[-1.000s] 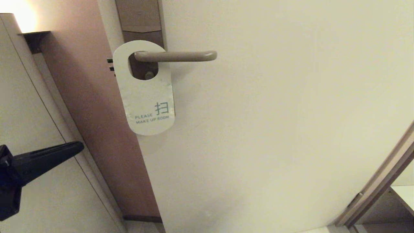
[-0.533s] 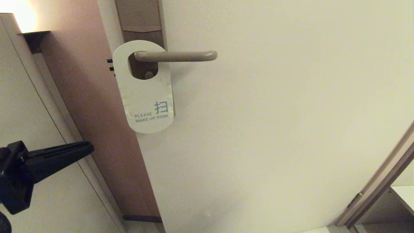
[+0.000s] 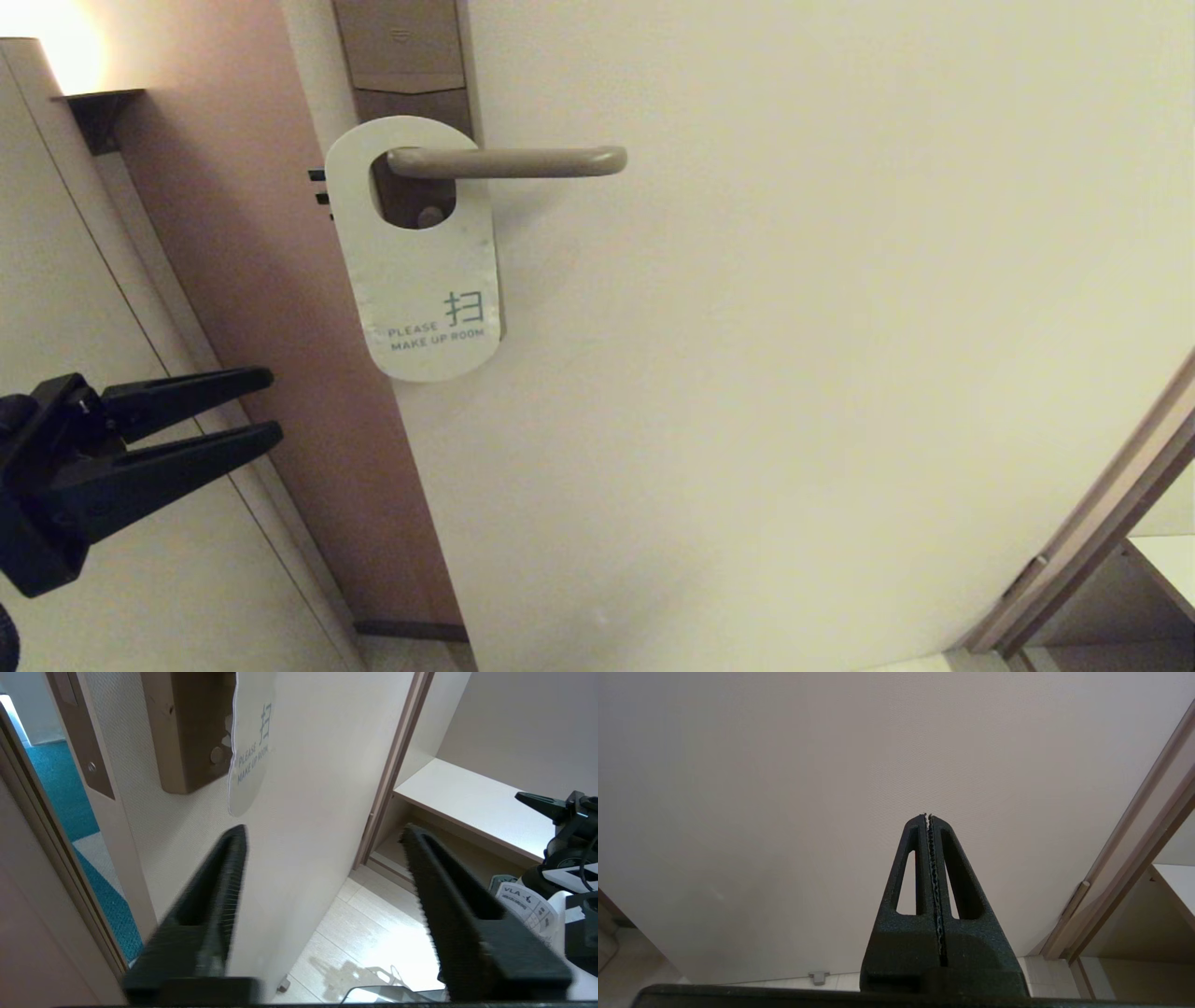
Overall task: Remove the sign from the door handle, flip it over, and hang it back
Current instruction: Take down the sign
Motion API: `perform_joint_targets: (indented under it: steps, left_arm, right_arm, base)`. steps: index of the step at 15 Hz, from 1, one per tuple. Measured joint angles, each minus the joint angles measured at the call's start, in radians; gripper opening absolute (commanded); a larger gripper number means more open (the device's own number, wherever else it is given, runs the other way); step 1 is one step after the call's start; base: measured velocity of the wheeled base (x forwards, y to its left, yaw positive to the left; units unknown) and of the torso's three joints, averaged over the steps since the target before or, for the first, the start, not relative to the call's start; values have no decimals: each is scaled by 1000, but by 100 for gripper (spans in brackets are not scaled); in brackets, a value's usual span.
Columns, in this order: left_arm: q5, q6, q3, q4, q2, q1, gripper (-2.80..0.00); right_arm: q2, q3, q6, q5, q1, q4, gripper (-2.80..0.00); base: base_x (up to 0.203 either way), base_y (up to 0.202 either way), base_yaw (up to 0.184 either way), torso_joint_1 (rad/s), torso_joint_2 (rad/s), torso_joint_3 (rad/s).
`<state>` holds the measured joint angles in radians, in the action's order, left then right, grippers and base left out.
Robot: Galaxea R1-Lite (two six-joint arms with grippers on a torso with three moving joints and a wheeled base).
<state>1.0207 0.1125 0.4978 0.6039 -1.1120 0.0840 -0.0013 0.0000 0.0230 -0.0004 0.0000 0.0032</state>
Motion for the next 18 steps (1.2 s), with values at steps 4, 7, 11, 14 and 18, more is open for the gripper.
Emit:
perform_joint_targets:
  steps: [4,7,11,14,18]
  left_arm:
    - [3,4,32,-1,-14,-2,0]
    - [37,6,60,-1,-33,-6,0]
    - [61,8,95,-1,-65,-33,0]
    - [66,7,125,0,-100,-52,0]
    - [66,4,169,0,-144,-76,0]
  right_arm:
    - [0,0,0,0,0,0,-280]
    - [0,0,0,0,0,0,-280]
    - [0,0,0,0,0,0,-280]
    - [0,0,0,0,0,0,-280]
    - [0,0,0,0,0,0,-280]
  base:
    - [0,0,0,0,0,0]
    - [0,0,0,0,0,0]
    - [0,0,0,0,0,0]
    - [0,0,0,0,0,0]
    - [0,0,0,0,0,0]
